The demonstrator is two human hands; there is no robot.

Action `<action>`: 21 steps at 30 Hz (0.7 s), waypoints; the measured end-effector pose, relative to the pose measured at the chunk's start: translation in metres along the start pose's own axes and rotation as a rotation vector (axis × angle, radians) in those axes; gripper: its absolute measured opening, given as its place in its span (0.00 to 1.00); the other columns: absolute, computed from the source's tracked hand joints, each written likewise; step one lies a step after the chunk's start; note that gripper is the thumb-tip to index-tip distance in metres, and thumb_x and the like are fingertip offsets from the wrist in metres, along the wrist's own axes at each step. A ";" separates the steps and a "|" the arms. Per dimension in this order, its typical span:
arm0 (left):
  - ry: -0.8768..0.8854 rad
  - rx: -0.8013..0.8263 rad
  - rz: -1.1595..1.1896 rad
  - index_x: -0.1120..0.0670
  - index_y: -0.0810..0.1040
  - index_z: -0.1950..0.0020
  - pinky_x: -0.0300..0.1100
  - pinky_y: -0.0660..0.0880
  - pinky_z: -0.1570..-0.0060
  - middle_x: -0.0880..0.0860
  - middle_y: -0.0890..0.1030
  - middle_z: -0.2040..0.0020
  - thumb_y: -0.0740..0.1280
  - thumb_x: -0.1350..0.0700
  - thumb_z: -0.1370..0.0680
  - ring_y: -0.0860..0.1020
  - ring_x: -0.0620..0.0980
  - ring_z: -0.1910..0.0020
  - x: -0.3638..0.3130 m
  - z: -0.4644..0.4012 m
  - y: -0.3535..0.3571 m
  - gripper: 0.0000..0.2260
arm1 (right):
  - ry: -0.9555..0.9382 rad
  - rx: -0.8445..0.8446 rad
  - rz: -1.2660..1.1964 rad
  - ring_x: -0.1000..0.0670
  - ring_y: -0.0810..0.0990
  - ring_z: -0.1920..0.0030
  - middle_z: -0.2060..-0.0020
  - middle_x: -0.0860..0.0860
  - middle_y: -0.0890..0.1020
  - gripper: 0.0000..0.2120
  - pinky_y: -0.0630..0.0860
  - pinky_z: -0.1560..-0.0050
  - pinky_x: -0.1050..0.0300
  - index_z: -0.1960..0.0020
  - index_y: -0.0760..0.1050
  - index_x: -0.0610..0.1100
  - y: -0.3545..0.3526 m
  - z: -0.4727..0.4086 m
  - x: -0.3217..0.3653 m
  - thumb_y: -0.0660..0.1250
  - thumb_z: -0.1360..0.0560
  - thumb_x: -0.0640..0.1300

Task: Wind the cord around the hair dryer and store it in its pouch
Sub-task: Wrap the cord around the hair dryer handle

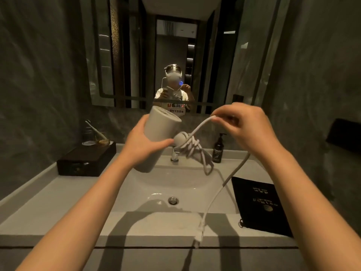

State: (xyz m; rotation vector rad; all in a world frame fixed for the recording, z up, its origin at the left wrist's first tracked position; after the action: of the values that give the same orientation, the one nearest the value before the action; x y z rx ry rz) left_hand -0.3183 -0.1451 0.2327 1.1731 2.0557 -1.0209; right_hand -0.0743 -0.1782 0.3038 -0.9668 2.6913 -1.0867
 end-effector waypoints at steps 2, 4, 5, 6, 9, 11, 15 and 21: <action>-0.023 0.152 0.094 0.43 0.67 0.39 0.41 0.77 0.54 0.45 0.76 0.48 0.79 0.49 0.36 0.78 0.46 0.51 -0.001 0.006 -0.002 0.31 | 0.050 -0.013 -0.011 0.53 0.77 0.55 0.56 0.54 0.80 0.13 0.76 0.54 0.56 0.45 0.81 0.50 -0.001 -0.006 -0.006 0.67 0.26 0.52; -0.054 0.274 0.237 0.42 0.70 0.42 0.39 0.79 0.58 0.48 0.78 0.48 0.77 0.45 0.40 0.80 0.46 0.52 -0.004 0.013 -0.003 0.29 | 0.100 0.055 -0.045 0.54 0.78 0.55 0.57 0.55 0.80 0.15 0.77 0.52 0.55 0.45 0.82 0.49 0.006 -0.007 -0.013 0.67 0.27 0.55; -0.062 0.313 0.313 0.42 0.71 0.42 0.38 0.79 0.59 0.49 0.79 0.49 0.75 0.44 0.41 0.81 0.44 0.54 -0.006 0.015 -0.004 0.29 | 0.137 0.117 -0.098 0.55 0.79 0.55 0.58 0.57 0.81 0.16 0.78 0.51 0.54 0.46 0.82 0.50 0.009 -0.005 -0.014 0.66 0.29 0.57; -0.065 0.332 0.389 0.44 0.72 0.42 0.37 0.79 0.60 0.50 0.79 0.50 0.74 0.44 0.41 0.82 0.42 0.55 -0.008 0.016 -0.004 0.29 | 0.173 0.182 -0.151 0.55 0.80 0.56 0.59 0.58 0.82 0.17 0.79 0.51 0.53 0.48 0.83 0.51 0.014 -0.001 -0.015 0.66 0.30 0.59; -0.071 0.259 0.582 0.49 0.74 0.43 0.40 0.79 0.61 0.50 0.82 0.55 0.73 0.46 0.41 0.82 0.45 0.58 -0.013 0.013 0.003 0.27 | 0.290 0.262 -0.347 0.51 0.83 0.59 0.64 0.51 0.83 0.07 0.81 0.54 0.52 0.54 0.83 0.46 0.033 0.009 -0.020 0.69 0.27 0.48; -0.127 0.155 0.712 0.51 0.76 0.45 0.43 0.80 0.64 0.49 0.83 0.60 0.73 0.46 0.41 0.82 0.47 0.62 -0.016 0.012 0.011 0.26 | 0.342 0.244 -0.527 0.58 0.82 0.68 0.68 0.45 0.77 0.06 0.79 0.65 0.63 0.57 0.78 0.40 0.041 0.019 -0.015 0.64 0.23 0.35; -0.252 -0.076 0.856 0.54 0.74 0.42 0.44 0.79 0.65 0.53 0.81 0.57 0.75 0.48 0.37 0.82 0.47 0.62 -0.022 0.012 0.024 0.26 | 0.207 0.298 -0.390 0.57 0.73 0.73 0.72 0.45 0.76 0.08 0.72 0.68 0.63 0.50 0.78 0.49 0.051 0.026 -0.008 0.61 0.20 0.47; -0.329 -0.417 0.717 0.51 0.65 0.34 0.49 0.80 0.53 0.54 0.76 0.44 0.75 0.49 0.30 0.79 0.50 0.50 -0.021 0.001 0.026 0.29 | 0.132 0.456 -0.207 0.53 0.75 0.67 0.66 0.51 0.79 0.10 0.71 0.64 0.57 0.47 0.79 0.49 0.042 0.043 -0.002 0.60 0.20 0.50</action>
State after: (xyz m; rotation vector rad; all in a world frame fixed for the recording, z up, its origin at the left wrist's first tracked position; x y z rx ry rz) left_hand -0.2857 -0.1470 0.2398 1.2631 1.3299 -0.3762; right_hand -0.0820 -0.1793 0.2441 -1.1277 2.2991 -1.7595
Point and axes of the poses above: each hand's wrist, its own z-axis away from the middle knuckle, its own y-axis out of the palm, x = y × z, the point moved 1 cm from there along -z, towards the middle knuckle
